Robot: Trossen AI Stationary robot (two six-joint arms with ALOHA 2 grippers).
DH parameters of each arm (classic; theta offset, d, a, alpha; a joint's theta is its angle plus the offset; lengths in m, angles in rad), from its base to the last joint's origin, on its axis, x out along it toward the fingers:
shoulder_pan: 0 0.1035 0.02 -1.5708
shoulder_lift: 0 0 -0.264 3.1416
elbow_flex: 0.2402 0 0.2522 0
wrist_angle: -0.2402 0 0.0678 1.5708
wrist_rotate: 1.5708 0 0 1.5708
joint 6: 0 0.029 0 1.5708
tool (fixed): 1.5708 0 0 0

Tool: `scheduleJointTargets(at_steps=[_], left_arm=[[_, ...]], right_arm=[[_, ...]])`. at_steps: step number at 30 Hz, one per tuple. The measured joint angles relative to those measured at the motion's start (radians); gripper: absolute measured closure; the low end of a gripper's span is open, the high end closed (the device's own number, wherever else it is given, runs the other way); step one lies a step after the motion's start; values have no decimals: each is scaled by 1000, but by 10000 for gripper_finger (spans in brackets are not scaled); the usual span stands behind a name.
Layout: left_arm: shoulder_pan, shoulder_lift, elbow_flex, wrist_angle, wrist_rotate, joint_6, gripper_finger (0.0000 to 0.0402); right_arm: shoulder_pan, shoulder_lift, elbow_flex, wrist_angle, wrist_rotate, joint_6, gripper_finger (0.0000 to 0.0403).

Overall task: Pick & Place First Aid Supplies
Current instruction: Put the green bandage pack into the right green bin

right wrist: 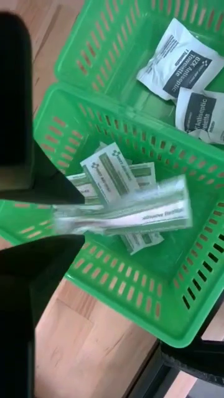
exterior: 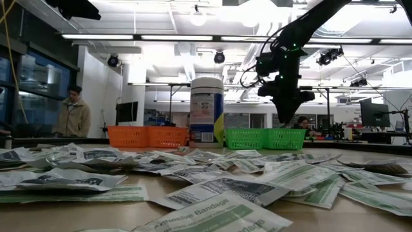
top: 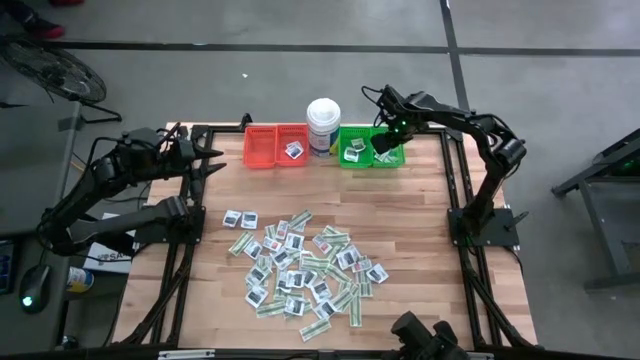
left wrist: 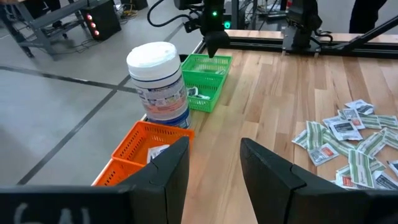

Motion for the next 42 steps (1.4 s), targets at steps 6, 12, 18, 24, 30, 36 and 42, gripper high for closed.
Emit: scheduleJointTargets(at_steps=[6,12,18,24,30,36,42], left_arm=[[0,0,0,0,0,-1,261],[0,0,0,0,3,-1,261],[0,-9,0,-7,7,-1,261],[0,-45,-5,-6,8,-9,261],[0,-146,-193,174,91,-110,261],[0,-232,-427,453,186,-238,261],[-75,-264,-534,540,135,-297,261]], right_arm=[[0,0,0,-1,0,-16,254],[0,-19,0,2,0,-58,210],[10,-115,1,7,-20,-92,208],[65,-235,1,32,-48,-142,216],[149,-296,2,66,-55,-173,219],[234,-310,2,96,-63,-199,221],[332,-310,1,105,-116,-225,228]])
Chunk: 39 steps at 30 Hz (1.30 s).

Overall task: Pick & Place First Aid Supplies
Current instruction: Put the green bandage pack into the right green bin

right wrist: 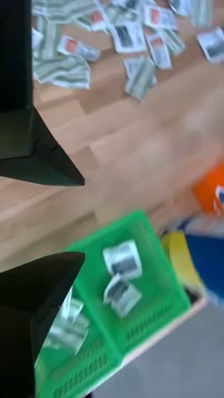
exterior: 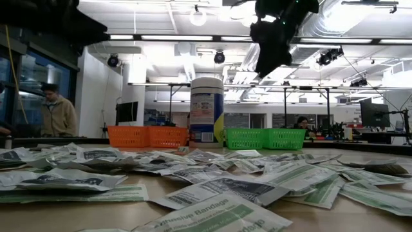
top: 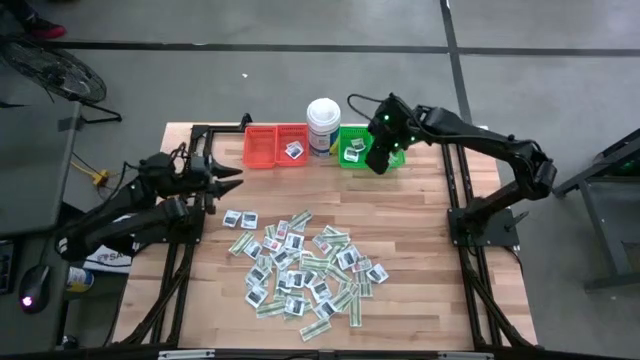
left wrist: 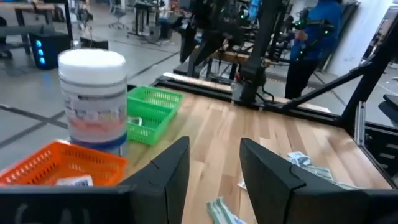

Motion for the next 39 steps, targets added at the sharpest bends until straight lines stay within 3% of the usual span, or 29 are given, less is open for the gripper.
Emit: scheduleJointTargets(at_steps=[8,12,18,23,29,35,39], left_arm=[[-292,18,-151,230,-292,-53,261],[-453,17,-186,245,-480,-69,261],[-649,17,-192,237,-713,-68,261],[-756,17,-192,184,-877,-70,261],[-810,17,-192,193,-909,-72,261],[-808,17,-192,192,-857,-72,261],[-808,17,-192,192,-807,-72,261]], right_arm=[[98,0,0,87,-17,-12,238],[141,15,0,110,-65,-49,243],[240,110,0,138,-126,-236,249],[297,239,-1,236,-137,-55,250],[352,357,-1,366,-127,188,260],[380,469,-1,480,-122,419,265],[380,524,-1,559,-132,487,265]])
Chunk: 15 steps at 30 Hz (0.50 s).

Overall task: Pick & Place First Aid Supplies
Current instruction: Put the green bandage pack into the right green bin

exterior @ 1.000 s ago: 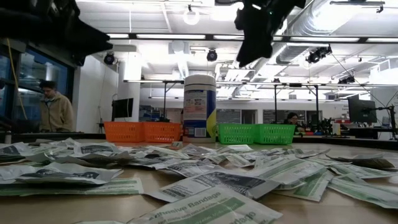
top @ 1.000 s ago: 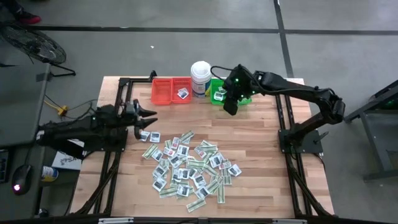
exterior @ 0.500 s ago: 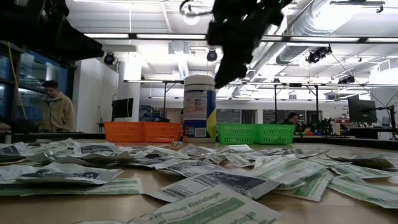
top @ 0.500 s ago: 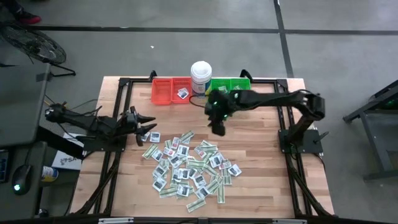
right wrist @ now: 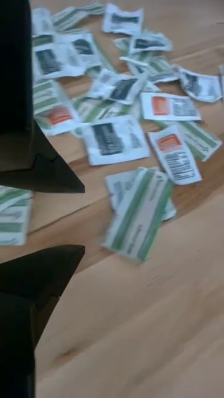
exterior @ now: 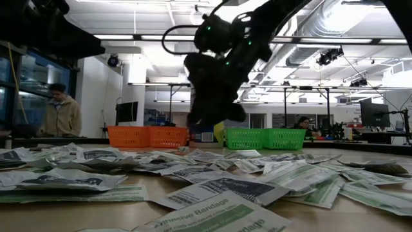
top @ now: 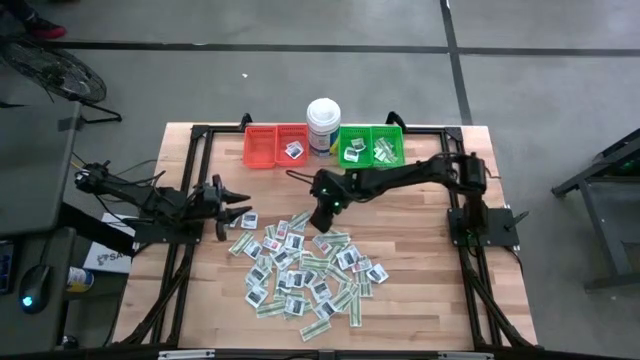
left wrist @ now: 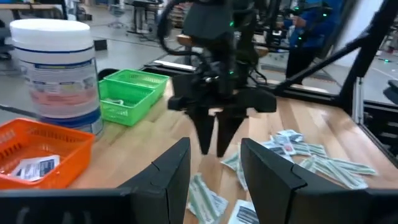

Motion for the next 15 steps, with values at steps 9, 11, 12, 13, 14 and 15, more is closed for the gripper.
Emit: scheduleJointTargets(at_steps=[9,11,12,13,14,15], left_arm=[[0,0,0,-2,126,5,261],[0,0,0,0,153,5,261],[0,0,0,1,164,4,261],[0,0,0,1,177,4,261],[0,0,0,1,182,4,261],[0,0,0,1,191,4,261]], right_arm=[[-6,61,0,82,33,21,265],[-12,62,0,77,48,27,265],[-18,62,0,77,50,33,265],[-25,62,0,77,49,42,265],[-32,62,0,79,45,53,265],[-37,62,0,80,51,104,265]])
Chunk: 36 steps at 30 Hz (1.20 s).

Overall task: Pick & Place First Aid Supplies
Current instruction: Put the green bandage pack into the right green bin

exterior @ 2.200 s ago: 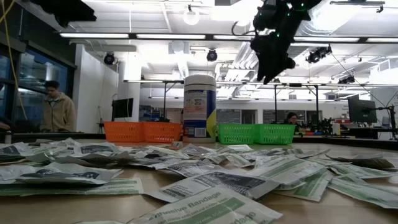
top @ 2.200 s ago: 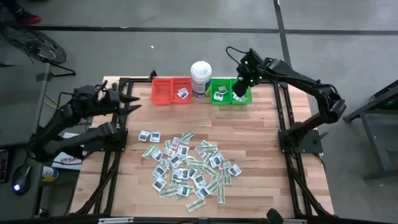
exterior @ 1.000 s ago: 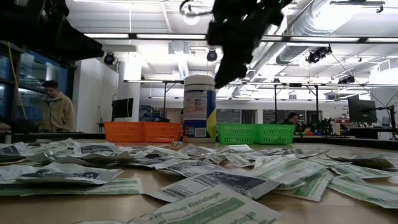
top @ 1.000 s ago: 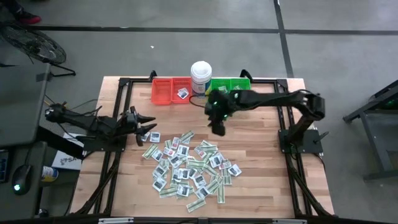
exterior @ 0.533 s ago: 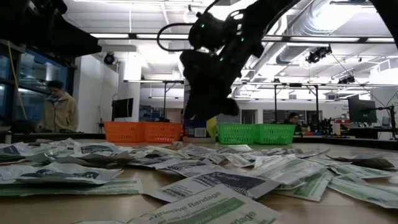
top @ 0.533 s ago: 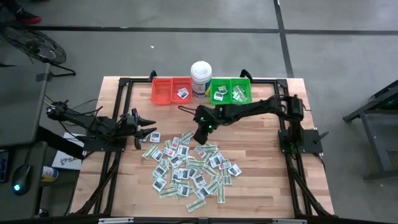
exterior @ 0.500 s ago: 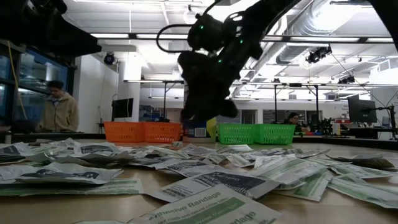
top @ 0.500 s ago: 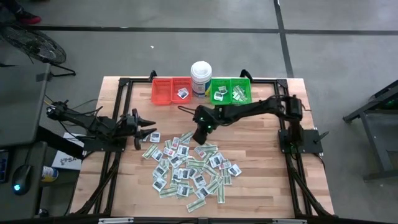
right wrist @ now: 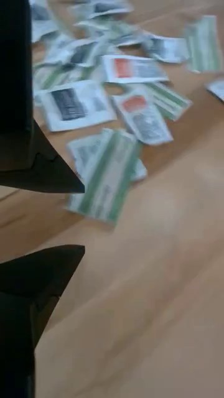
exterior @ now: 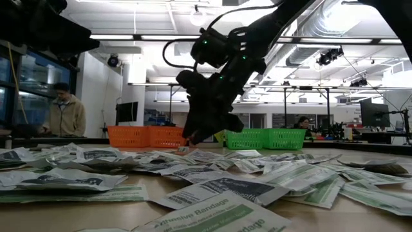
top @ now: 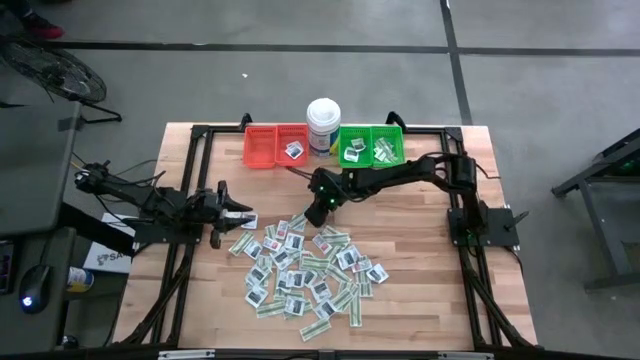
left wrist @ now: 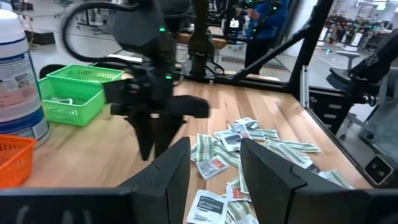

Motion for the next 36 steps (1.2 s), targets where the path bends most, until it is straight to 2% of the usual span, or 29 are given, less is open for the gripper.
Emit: scheduleJointTargets(at_steps=[3,9,18,25,36], left_arm=[[0,0,0,0,23,-1,261],[0,0,0,2,65,-4,261],[0,0,0,0,72,-2,261],[0,0,0,1,85,-1,261],[0,0,0,1,85,-3,261]], right_arm=[[-13,6,1,-11,50,159,263],[-3,10,2,7,39,162,229],[9,10,2,35,16,177,164],[25,53,3,65,-21,205,159],[69,63,3,109,18,237,159]])
